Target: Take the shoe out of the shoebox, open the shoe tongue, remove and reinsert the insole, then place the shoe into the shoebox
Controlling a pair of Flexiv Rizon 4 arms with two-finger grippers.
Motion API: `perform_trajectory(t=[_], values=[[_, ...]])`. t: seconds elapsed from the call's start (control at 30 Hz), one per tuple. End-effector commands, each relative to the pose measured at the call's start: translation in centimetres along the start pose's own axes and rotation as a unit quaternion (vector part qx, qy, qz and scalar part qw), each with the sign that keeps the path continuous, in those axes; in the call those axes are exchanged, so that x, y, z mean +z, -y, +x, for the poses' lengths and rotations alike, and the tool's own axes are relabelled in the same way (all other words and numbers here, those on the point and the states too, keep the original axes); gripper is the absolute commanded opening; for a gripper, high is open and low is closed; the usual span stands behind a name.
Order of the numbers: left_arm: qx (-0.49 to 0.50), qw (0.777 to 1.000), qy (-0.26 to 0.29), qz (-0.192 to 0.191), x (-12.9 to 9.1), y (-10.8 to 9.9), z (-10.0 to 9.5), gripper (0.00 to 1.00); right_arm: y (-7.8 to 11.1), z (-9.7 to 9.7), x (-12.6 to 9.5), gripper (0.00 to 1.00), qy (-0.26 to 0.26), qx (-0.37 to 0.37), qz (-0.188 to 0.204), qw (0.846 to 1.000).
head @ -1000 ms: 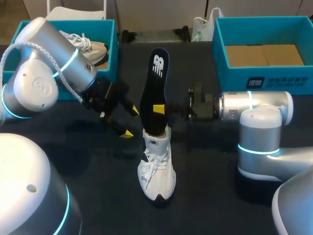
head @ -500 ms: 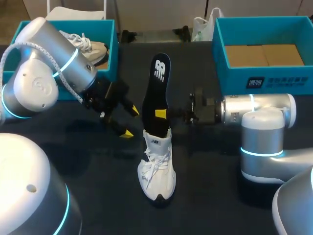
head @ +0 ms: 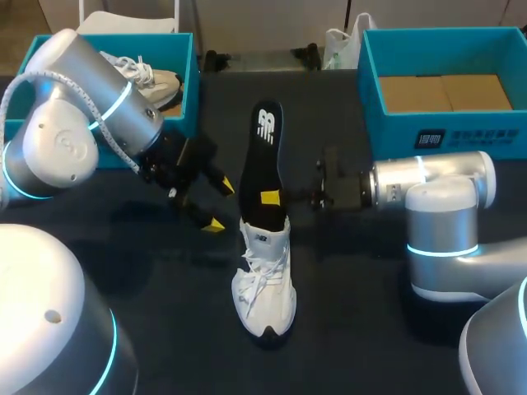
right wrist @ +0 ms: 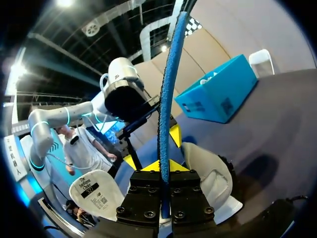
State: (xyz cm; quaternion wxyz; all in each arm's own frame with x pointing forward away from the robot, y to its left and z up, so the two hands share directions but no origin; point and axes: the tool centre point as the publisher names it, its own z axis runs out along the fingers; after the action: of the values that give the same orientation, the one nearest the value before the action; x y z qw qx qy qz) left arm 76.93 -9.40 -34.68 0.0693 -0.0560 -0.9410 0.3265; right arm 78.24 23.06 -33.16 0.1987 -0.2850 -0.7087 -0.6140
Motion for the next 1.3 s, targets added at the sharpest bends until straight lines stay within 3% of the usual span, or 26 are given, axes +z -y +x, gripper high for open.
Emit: perform_trajectory(t=[0.03,0.67,0.93,0.97,1.0,1.1,1.3], values=[[0.000,1.000,0.000,-0.002,0.0,0.0,0.0,1.00,0.9,0.2,0.4,0.00,0.003,0.011,0.010,1.000],[0.000,1.000,0.000,-0.002,0.0,0.0,0.0,1.00,4.6,1.5,0.6,0.00,0.013,0.057,0.019,0.998],[0.000,1.000,0.000,-0.002,0.0,0.0,0.0,1.00,4.2,1.6,0.6,0.00,0.018,0.044,0.013,0.999],[0.000,1.000,0.000,-0.002,0.0,0.0,0.0,1.00,4.1,1.6,0.6,0.01,0.018,0.042,0.013,0.999],[0.000,1.000,0.000,-0.002,0.0,0.0,0.0,1.00,3.8,1.6,0.7,0.12,0.018,0.036,0.013,0.999],[0.000,1.000,0.000,-0.002,0.0,0.0,0.0,1.00,3.4,1.5,0.9,0.27,0.014,0.028,0.017,0.999],[0.000,1.000,0.000,-0.002,0.0,0.0,0.0,1.00,2.8,1.5,1.1,0.31,0.013,0.018,0.020,1.000]])
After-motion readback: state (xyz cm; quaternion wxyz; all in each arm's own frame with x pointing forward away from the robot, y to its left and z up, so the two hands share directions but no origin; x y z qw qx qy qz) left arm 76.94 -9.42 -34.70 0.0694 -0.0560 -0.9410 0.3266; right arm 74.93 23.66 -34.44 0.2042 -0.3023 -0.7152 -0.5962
